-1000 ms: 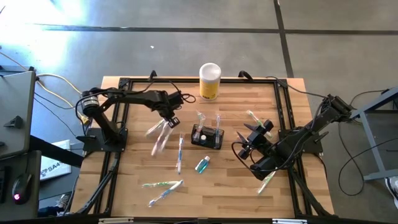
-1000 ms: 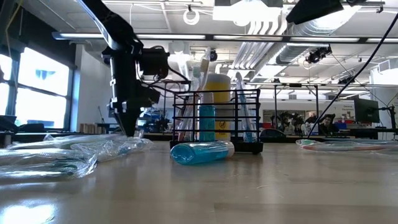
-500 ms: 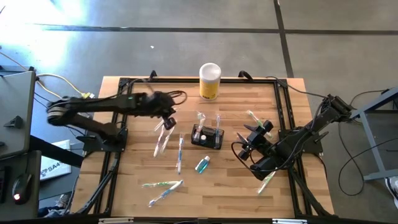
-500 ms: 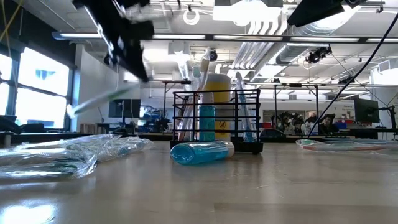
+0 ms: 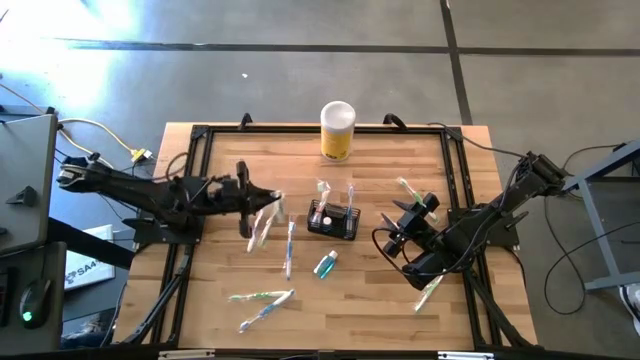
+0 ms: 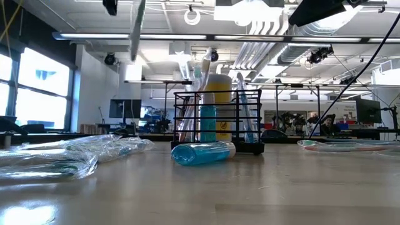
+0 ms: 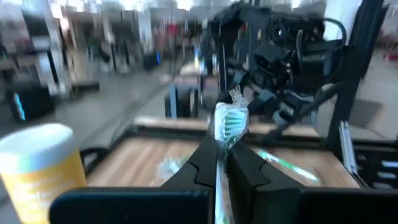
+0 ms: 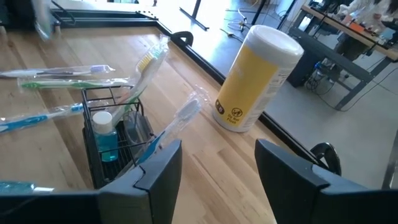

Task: Pick & Place toothbrushing station
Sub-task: Put the green toothbrush into the wire organizer

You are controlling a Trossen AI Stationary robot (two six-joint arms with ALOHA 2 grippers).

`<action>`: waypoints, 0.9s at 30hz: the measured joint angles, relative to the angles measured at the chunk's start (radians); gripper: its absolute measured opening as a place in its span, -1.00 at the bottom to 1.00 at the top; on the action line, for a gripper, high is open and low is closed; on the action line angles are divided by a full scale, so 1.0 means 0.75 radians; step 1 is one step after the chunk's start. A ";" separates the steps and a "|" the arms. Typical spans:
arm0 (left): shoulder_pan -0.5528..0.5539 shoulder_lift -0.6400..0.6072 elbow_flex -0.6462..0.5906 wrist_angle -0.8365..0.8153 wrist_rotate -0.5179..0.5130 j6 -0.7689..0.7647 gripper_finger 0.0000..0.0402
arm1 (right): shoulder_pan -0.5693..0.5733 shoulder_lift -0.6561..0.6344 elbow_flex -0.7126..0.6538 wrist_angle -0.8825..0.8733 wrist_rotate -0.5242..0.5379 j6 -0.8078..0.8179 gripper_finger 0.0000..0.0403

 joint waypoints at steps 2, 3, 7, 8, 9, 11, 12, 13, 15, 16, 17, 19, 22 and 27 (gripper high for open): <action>0.025 0.012 -0.128 0.236 0.003 0.077 -0.97 | 0.000 0.000 0.000 0.000 0.007 0.000 -0.03; 0.051 0.026 -0.182 0.361 0.022 0.103 -0.97 | 0.000 0.000 0.000 0.000 0.011 0.000 -0.03; 0.196 0.077 -0.327 0.786 0.266 0.087 -0.97 | 0.000 0.000 0.000 0.000 0.030 -0.001 -0.03; 0.238 0.094 -0.337 0.856 0.337 0.051 -0.97 | -0.002 0.000 0.000 0.000 0.031 -0.001 -0.03; 0.278 0.113 -0.338 0.893 0.397 0.007 -0.97 | -0.006 0.000 0.000 0.000 0.036 -0.001 -0.03; 0.342 0.168 -0.333 0.938 0.475 -0.075 -0.97 | -0.014 0.000 0.000 0.000 0.041 -0.001 -0.03; 0.367 0.203 -0.325 0.944 0.490 -0.104 -0.97 | -0.021 0.000 0.000 0.000 0.041 -0.001 -0.03; 0.385 0.247 -0.313 0.957 0.492 -0.128 -0.97 | -0.027 0.000 0.000 0.000 0.041 -0.001 -0.03; 0.405 0.338 -0.291 1.015 0.492 -0.156 -0.97 | -0.040 0.000 0.000 0.001 0.041 -0.001 -0.03; 0.414 0.388 -0.279 1.057 0.492 -0.167 -0.97 | -0.045 0.000 0.000 0.001 0.041 -0.001 -0.03; 0.420 0.437 -0.265 1.104 0.493 -0.173 -0.97 | -0.050 0.000 0.000 0.001 0.041 -0.001 -0.03; 0.422 0.520 -0.240 1.186 0.493 -0.172 -0.97 | -0.058 0.000 0.000 0.005 0.031 -0.001 -0.03; 0.424 0.600 -0.208 1.229 0.493 -0.140 -0.97 | -0.061 0.000 0.000 0.005 0.018 -0.001 -0.03; 0.462 0.665 -0.159 1.196 0.488 -0.140 -0.97 | -0.060 0.000 0.000 0.005 0.018 -0.001 -0.03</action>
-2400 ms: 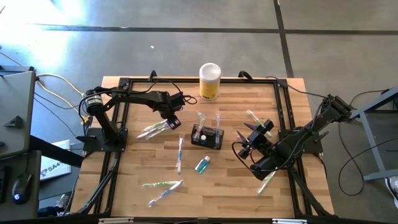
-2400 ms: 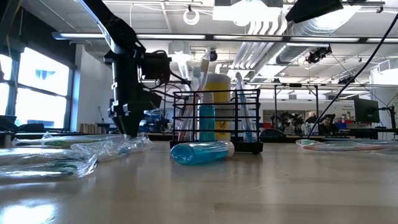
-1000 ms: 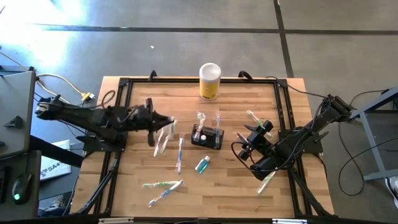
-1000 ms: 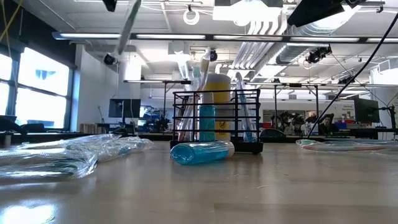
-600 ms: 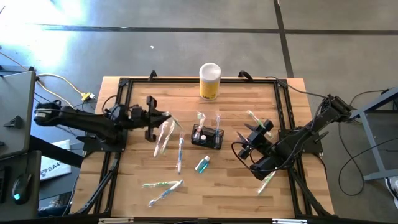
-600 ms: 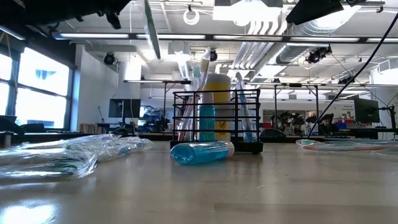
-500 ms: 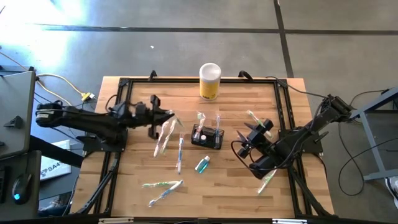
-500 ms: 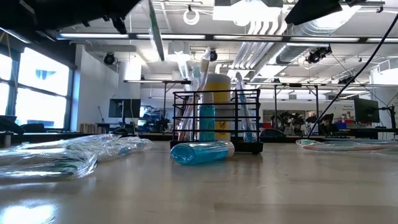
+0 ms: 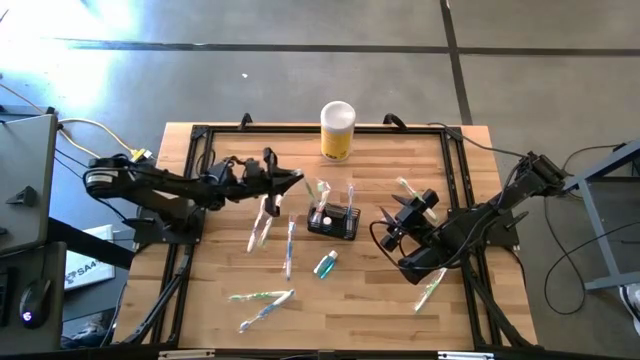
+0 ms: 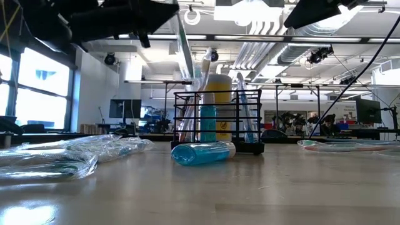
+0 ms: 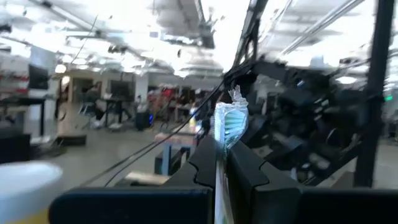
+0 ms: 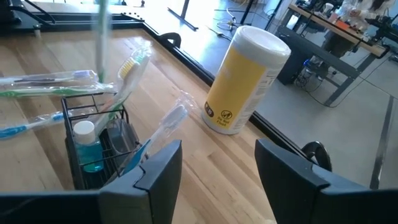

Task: Pick & Place toothbrushing station
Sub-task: Put the green toothbrush into the wire organizer

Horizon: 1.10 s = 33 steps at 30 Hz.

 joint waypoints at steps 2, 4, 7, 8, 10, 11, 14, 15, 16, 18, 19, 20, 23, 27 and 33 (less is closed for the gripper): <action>0.015 0.023 0.002 -0.018 -0.002 -0.016 -0.97 | 0.000 0.000 0.000 -0.001 -0.001 0.000 -0.03; 0.030 0.046 0.002 -0.033 -0.002 -0.034 -0.97 | 0.000 0.000 -0.007 0.004 -0.001 -0.001 -0.03; 0.027 0.077 0.002 -0.041 -0.005 -0.036 -0.97 | 0.000 0.001 -0.044 0.013 -0.001 0.000 -0.03; 0.027 0.088 0.003 -0.040 -0.005 -0.036 -0.97 | 0.000 0.001 -0.057 0.016 -0.001 -0.001 -0.03; 0.027 0.112 0.002 -0.050 -0.002 -0.039 -0.97 | -0.001 0.001 -0.082 0.017 0.002 0.007 -0.03; 0.027 0.122 0.002 -0.054 -0.003 -0.045 -0.97 | -0.003 0.001 -0.092 0.022 0.008 0.008 -0.03; 0.027 0.160 0.002 -0.053 -0.003 -0.066 -0.97 | -0.020 0.001 -0.116 0.045 0.010 0.003 -0.03; 0.027 0.171 0.002 -0.053 -0.003 -0.067 -0.97 | -0.026 0.001 -0.118 0.046 0.011 0.003 -0.03; 0.027 0.182 0.002 -0.051 -0.004 -0.068 -0.97 | -0.028 0.001 -0.119 0.046 0.010 0.004 -0.03; 0.027 0.207 0.002 -0.049 -0.004 -0.068 -0.97 | -0.035 0.001 -0.119 0.048 0.010 0.003 -0.03; 0.027 0.218 0.002 -0.051 -0.004 -0.069 -0.97 | -0.036 0.001 -0.119 0.049 0.009 0.003 -0.03; 0.027 0.230 0.002 -0.049 -0.004 -0.073 -0.97 | -0.036 0.001 -0.119 0.050 0.008 0.003 -0.03; 0.027 0.261 0.002 -0.037 -0.003 -0.094 -0.97 | -0.036 0.001 -0.119 0.050 0.008 0.002 -0.03; 0.027 0.301 0.003 -0.033 -0.003 -0.105 -0.97 | -0.036 0.001 -0.119 0.051 0.007 0.002 -0.03; 0.027 0.357 0.003 -0.032 -0.003 -0.134 -0.97 | -0.036 0.001 -0.119 0.051 0.007 0.002 -0.03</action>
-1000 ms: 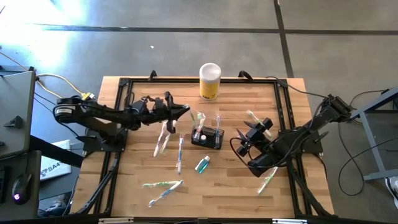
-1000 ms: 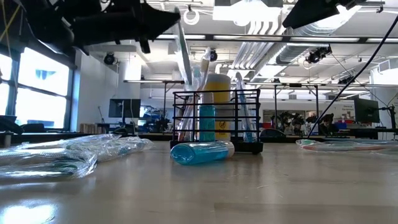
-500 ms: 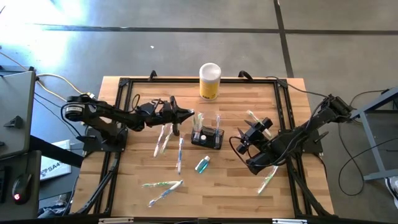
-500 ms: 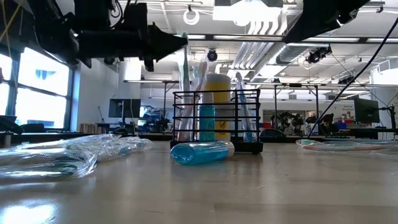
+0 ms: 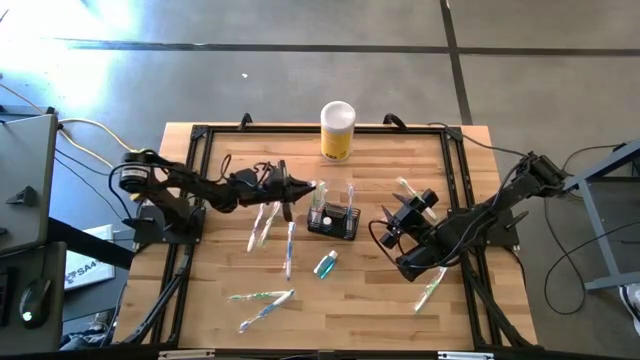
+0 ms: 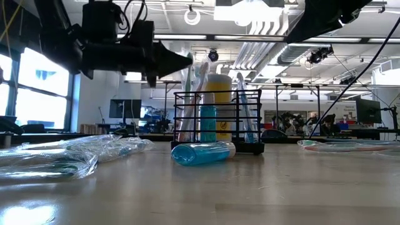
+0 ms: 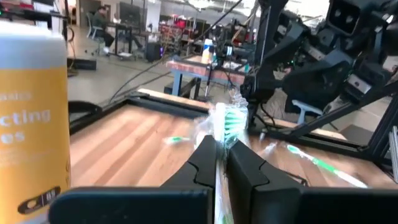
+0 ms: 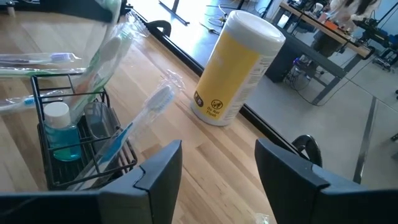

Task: Pick & Place toothbrushing station
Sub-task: Put the green toothbrush into the wire organizer

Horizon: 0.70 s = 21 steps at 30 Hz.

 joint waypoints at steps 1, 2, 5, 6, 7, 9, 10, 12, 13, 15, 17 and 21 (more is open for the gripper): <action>0.000 0.009 0.000 0.001 0.000 0.000 -0.97 | 0.000 0.000 0.000 0.000 0.000 0.000 -0.03; 0.000 0.018 0.000 0.001 0.006 0.000 -0.97 | 0.000 0.000 0.000 0.001 0.000 0.000 -0.03; -0.001 0.043 0.000 0.002 0.037 0.000 -0.97 | 0.000 0.000 0.000 0.001 0.000 0.000 -0.03; -0.003 0.048 0.000 0.003 0.037 0.000 -0.97 | 0.000 0.000 0.000 0.001 0.000 0.000 -0.03; -0.010 0.052 0.000 0.005 0.037 0.000 -0.97 | 0.000 0.000 0.000 0.001 0.000 0.000 -0.03; -0.012 0.054 0.000 0.007 0.039 0.004 -0.97 | 0.000 0.000 0.000 0.001 0.000 0.000 -0.03; -0.018 0.054 0.000 0.007 0.044 0.006 -0.97 | 0.000 0.000 0.000 0.001 0.000 0.000 -0.03; -0.021 0.054 0.000 0.008 0.055 0.007 -0.97 | 0.000 0.000 0.000 0.001 0.000 0.000 -0.03; -0.026 0.054 0.000 0.008 0.060 0.007 -0.97 | 0.000 0.000 0.000 0.001 0.000 0.000 -0.03; -0.026 0.054 0.000 0.008 0.066 0.007 -0.94 | 0.000 0.000 0.000 0.001 0.000 0.000 -0.03; -0.026 0.054 0.000 0.008 0.066 0.007 -0.88 | 0.000 0.000 0.000 0.001 0.000 0.000 -0.03; -0.026 0.051 0.000 0.008 0.065 0.006 -0.70 | 0.000 0.000 0.000 0.001 -0.001 -0.001 -0.03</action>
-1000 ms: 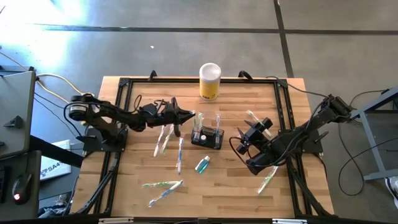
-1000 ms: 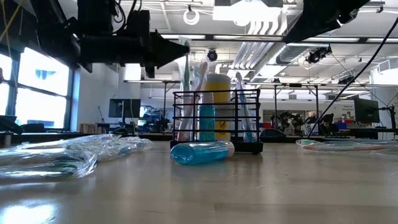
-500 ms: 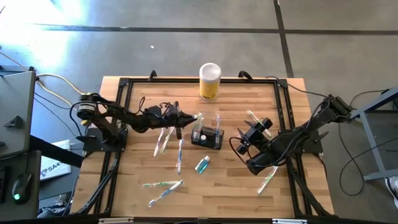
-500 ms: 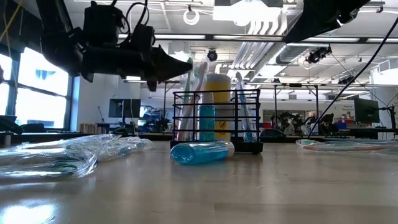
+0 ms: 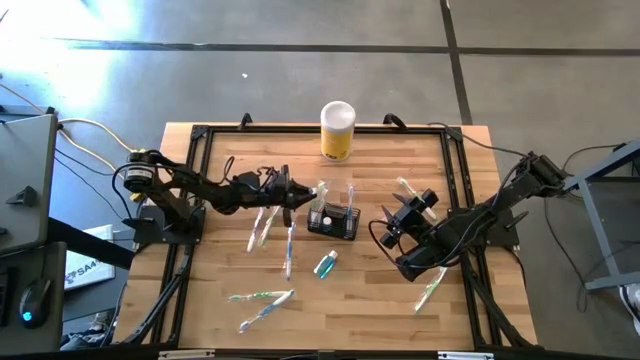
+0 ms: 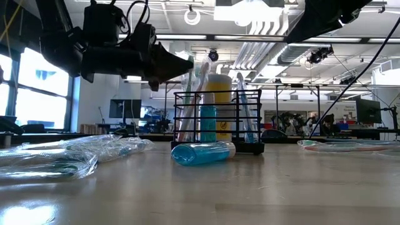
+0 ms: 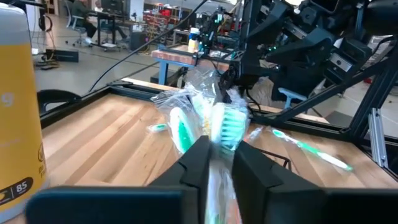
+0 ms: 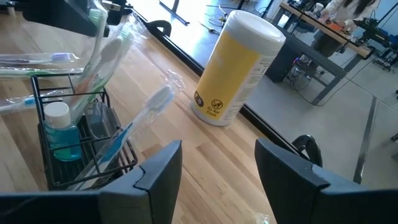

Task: Pick & Place toothbrushing station
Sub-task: Put the green toothbrush into the wire organizer, then put the blue mouthwash into the wire organizer

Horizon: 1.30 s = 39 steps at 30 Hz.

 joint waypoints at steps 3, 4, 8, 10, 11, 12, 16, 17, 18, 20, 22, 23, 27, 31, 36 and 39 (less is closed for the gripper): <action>0.000 -0.001 0.000 0.000 0.000 0.000 -0.56 | 0.000 0.000 0.000 0.000 -0.001 0.000 -0.03; 0.000 -0.001 0.000 0.000 0.000 0.000 -0.52 | 0.000 0.000 0.000 0.000 -0.001 0.000 -0.03; 0.000 -0.003 0.000 0.000 0.009 -0.011 -0.35 | 0.000 0.000 0.000 -0.001 -0.001 0.000 -0.03; 0.000 -0.022 0.000 -0.007 0.028 -0.011 -0.28 | 0.000 0.000 0.000 -0.001 -0.007 0.000 -0.03; 0.000 -0.030 0.000 -0.004 0.033 -0.011 -0.25 | 0.000 0.000 0.000 -0.001 -0.009 -0.001 -0.03; -0.001 -0.041 0.000 -0.015 0.036 -0.010 -0.23 | 0.000 0.000 0.000 -0.001 -0.009 -0.007 -0.03; -0.001 -0.118 0.000 -0.109 0.047 0.055 -0.20 | 0.007 0.000 0.000 0.003 -0.010 -0.035 -0.03; -0.001 -0.140 0.000 -0.137 0.047 0.066 -0.20 | 0.007 0.000 0.000 0.003 -0.010 -0.035 -0.03; -0.001 -0.161 0.000 -0.164 0.047 0.067 -0.20 | 0.007 0.000 0.000 0.003 -0.010 -0.035 -0.03; -0.001 -0.208 -0.001 -0.209 0.047 0.070 -0.20 | 0.007 0.000 0.000 0.003 -0.010 -0.036 -0.03; -0.001 -0.254 0.000 -0.245 0.049 0.071 -0.20 | 0.007 0.000 0.000 0.004 -0.010 -0.036 -0.03; 0.000 -0.280 0.000 -0.279 0.055 0.070 -0.20 | 0.007 0.000 0.000 0.005 -0.011 -0.041 -0.03; -0.004 -0.386 0.000 -0.428 0.099 0.066 -0.20 | 0.008 0.000 0.000 0.111 -0.094 -0.172 -0.03; -0.050 -0.506 -0.001 -0.616 0.110 0.051 -0.20 | 0.022 0.000 0.000 0.351 -0.325 -0.476 -0.03; -0.122 -0.672 -0.001 -0.910 0.073 -0.095 -0.20 | 0.024 0.000 0.000 0.752 -0.656 -0.922 -0.03; -0.169 -0.769 0.000 -1.112 0.064 -0.156 -0.20 | 0.019 -0.001 0.000 0.945 -0.809 -1.110 -0.03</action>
